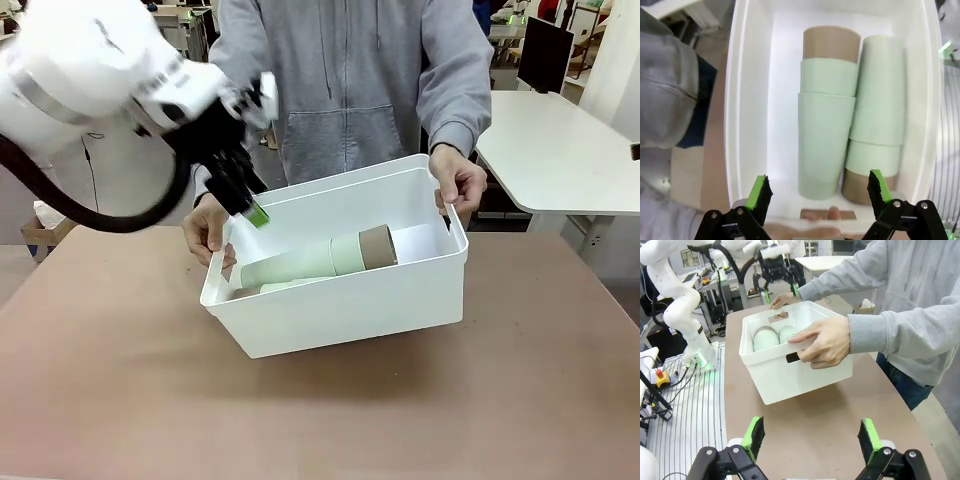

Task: Stack the cups and store them in the basket.
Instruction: Place the stack of Reusable plastic cups into the Pantry Basket.

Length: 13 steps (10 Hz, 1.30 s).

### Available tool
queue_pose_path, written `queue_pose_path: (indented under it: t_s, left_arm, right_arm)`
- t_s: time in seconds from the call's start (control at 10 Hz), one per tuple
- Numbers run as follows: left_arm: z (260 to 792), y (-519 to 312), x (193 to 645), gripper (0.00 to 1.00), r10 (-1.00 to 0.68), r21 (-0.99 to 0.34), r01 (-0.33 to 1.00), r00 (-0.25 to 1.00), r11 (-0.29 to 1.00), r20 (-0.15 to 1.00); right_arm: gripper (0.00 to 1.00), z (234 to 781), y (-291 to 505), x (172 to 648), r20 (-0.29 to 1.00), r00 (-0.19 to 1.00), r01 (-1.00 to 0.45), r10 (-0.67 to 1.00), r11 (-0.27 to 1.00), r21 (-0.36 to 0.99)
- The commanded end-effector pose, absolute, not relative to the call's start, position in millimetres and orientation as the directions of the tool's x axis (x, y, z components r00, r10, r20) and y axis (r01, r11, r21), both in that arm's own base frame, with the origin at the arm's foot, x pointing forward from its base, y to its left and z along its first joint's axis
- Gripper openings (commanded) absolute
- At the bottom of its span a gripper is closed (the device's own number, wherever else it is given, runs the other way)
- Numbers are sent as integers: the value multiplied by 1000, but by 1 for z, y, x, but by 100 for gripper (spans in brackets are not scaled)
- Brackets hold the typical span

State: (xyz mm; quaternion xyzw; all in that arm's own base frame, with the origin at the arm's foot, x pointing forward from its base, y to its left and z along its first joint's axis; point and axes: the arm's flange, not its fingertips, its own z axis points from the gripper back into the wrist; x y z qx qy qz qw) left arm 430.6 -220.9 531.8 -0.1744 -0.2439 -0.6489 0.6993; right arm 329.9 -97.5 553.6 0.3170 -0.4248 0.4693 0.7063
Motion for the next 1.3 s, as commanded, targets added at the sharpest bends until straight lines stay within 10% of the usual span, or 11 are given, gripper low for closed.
queue_pose_path:
  t_s: [0.0,1.2]
  left_arm:
    - [566,-167,430,100,-730,18,999,22,47,683]
    - [584,-5,434,100,-589,-10,992,82,125,804]
  right_arm:
    - [100,557,-96,332,909,185,-933,374,358,43]
    - [100,557,-96,332,909,185,-933,374,358,43]
